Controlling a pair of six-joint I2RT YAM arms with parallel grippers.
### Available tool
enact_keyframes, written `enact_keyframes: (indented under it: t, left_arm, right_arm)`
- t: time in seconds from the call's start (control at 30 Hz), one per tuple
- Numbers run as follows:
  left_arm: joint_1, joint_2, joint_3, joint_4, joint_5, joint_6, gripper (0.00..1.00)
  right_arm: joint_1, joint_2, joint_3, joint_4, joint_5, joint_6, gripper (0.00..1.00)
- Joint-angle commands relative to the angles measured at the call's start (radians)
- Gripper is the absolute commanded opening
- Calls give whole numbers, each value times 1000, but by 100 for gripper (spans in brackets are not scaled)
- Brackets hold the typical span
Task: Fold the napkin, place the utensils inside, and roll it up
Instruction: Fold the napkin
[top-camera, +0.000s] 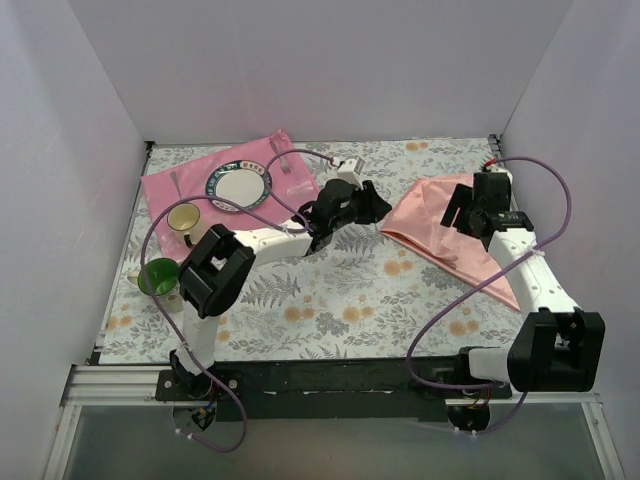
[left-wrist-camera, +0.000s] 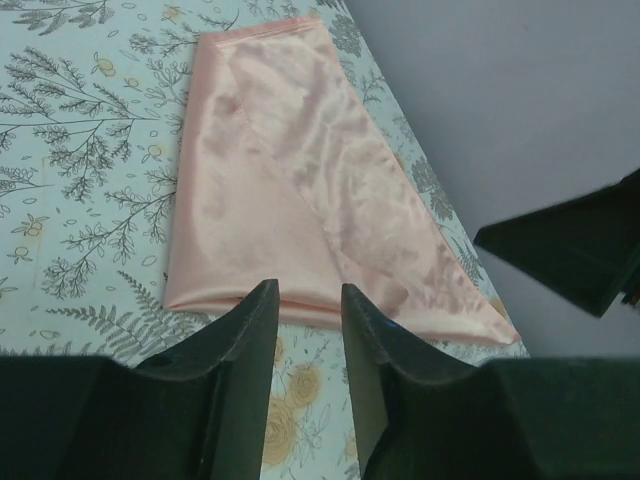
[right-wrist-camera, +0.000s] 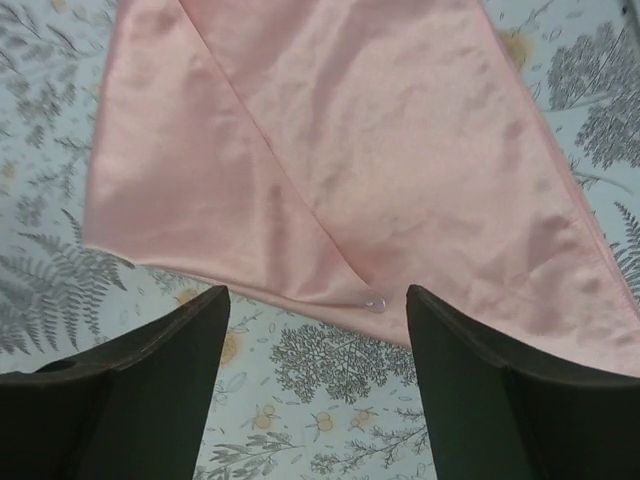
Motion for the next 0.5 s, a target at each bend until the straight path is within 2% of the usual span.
enact_keyframes:
  t: [0.0, 0.03, 0.07, 0.17, 0.27, 0.47]
  left_arm:
    - [15, 120, 137, 25, 223, -72, 27]
    - [18, 146, 165, 28, 247, -96, 24]
    - [18, 176, 191, 35, 280, -125, 22]
    - [19, 257, 275, 46, 346, -155, 20]
    - [18, 320, 338, 37, 389, -172, 20]
    - [18, 368, 368, -23, 395, -150, 21]
  right_arm:
    - [-18, 62, -61, 58, -86, 15, 77]
    - [-16, 89, -70, 70, -84, 15, 73]
    - [-16, 104, -81, 88, -86, 2, 59]
    - [-18, 154, -90, 107, -106, -4, 43]
    - [-18, 181, -113, 113, -133, -8, 38]
    - [-25, 184, -195, 171, -52, -24, 37]
